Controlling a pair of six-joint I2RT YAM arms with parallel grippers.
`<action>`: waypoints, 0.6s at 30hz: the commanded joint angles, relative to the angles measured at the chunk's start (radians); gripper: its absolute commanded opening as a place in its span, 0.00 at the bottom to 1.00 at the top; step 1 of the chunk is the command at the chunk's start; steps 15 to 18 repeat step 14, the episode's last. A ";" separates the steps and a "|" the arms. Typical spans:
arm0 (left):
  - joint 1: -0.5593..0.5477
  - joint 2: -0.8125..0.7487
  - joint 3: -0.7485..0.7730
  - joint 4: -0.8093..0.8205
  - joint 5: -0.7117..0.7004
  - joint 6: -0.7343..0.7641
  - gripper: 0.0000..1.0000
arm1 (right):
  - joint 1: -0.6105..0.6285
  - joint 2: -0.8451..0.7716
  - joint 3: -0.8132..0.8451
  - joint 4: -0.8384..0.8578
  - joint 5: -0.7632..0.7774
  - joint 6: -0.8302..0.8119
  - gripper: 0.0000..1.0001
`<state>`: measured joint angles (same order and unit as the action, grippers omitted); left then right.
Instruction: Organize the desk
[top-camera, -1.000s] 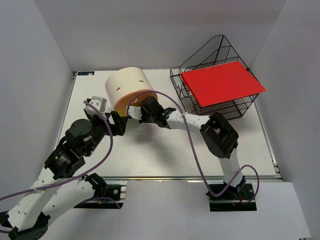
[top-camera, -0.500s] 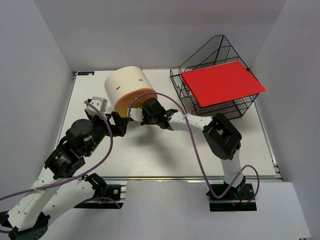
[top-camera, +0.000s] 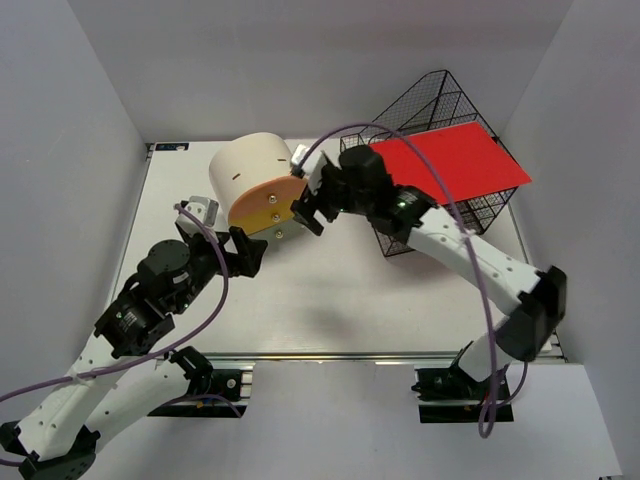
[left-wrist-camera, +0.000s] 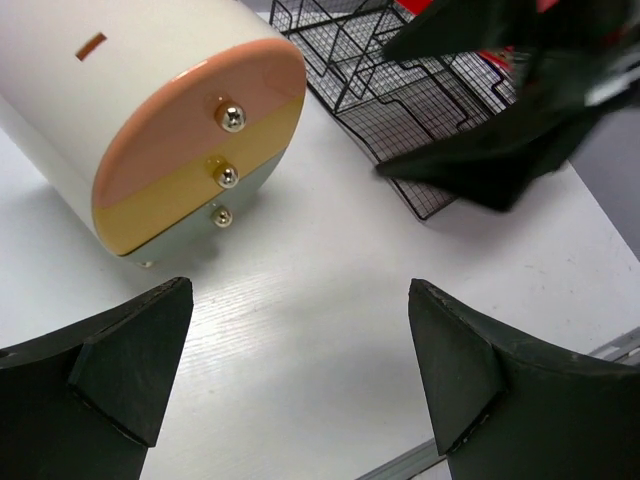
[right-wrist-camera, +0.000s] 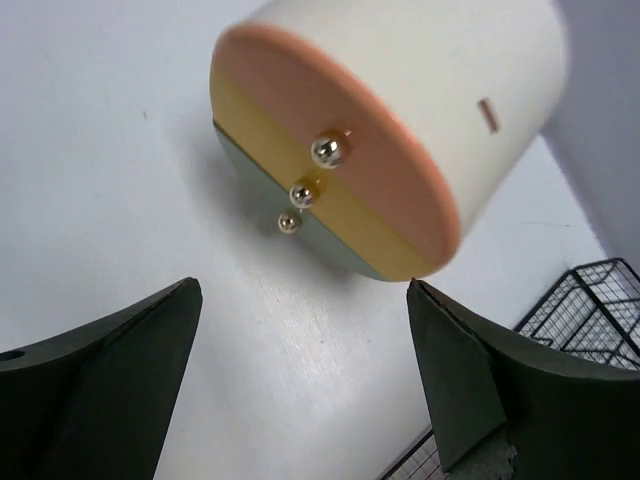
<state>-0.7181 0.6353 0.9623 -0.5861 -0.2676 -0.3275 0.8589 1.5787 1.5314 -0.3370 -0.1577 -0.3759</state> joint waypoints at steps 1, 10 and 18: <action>0.000 -0.014 -0.014 0.023 0.031 -0.031 0.98 | 0.002 -0.119 0.041 -0.074 0.033 0.163 0.89; 0.000 0.021 -0.030 0.045 0.085 -0.035 0.98 | 0.002 -0.436 -0.092 -0.005 0.198 0.247 0.89; 0.000 0.035 -0.027 0.048 0.110 -0.045 0.98 | -0.011 -0.467 -0.135 0.032 0.234 0.203 0.89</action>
